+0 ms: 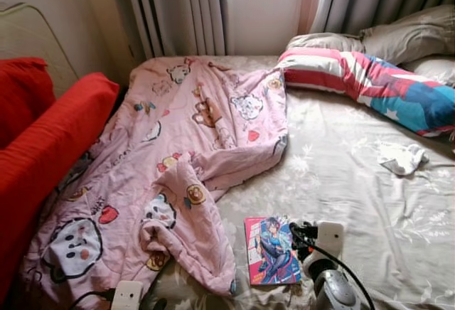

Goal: Clean up the room

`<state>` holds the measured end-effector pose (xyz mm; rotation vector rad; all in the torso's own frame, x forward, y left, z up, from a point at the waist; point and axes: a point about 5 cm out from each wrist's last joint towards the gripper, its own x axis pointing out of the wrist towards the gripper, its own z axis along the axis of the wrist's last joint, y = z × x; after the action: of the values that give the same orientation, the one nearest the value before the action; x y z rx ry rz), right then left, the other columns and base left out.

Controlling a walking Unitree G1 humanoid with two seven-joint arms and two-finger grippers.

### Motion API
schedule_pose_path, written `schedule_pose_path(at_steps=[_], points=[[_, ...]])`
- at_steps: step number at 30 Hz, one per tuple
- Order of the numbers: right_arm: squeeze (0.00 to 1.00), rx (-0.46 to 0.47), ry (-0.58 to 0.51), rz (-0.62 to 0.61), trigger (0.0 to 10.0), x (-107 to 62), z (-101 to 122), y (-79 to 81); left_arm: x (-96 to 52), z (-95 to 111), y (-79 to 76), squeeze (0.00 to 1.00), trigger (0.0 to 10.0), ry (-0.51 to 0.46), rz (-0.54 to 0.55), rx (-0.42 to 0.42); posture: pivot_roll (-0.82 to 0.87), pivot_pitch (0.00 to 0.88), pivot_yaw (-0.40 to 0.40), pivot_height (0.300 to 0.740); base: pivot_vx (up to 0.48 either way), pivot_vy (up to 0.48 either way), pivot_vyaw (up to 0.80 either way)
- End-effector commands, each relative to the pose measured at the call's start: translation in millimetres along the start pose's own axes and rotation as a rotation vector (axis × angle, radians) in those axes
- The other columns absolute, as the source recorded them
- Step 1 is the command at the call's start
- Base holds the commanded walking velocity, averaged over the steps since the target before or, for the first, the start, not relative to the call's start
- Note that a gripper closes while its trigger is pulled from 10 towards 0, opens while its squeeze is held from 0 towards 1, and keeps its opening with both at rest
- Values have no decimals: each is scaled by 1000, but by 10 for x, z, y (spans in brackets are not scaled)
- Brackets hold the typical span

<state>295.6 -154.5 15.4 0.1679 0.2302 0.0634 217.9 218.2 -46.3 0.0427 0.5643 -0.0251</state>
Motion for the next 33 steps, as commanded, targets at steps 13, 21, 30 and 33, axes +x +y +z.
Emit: schedule_pose_path(at_steps=[13, 21, 30, 33], points=[[0, -36, 44, 14, 10000, -3, -55, 46, -36, -46, 27, 0, 10000, 0, 9, -5, 21, 156, 37, 715, 0, 0, 0], [0, -36, 50, 23, 10000, -9, -77, 75, -43, -51, 37, 0, 10000, -1, 9, -1, 23, 153, 40, 670, 0, 0, 0], [0, -20, 33, 25, 10000, -22, -77, 85, -44, -34, 55, 0, 10000, -13, 12, 0, 28, 164, 42, 670, 0, 0, 0], [0, -19, 33, 24, 10000, -27, -81, 80, -27, 64, 68, 0, 10000, -76, 17, 7, 27, 169, 43, 670, 0, 0, 0]])
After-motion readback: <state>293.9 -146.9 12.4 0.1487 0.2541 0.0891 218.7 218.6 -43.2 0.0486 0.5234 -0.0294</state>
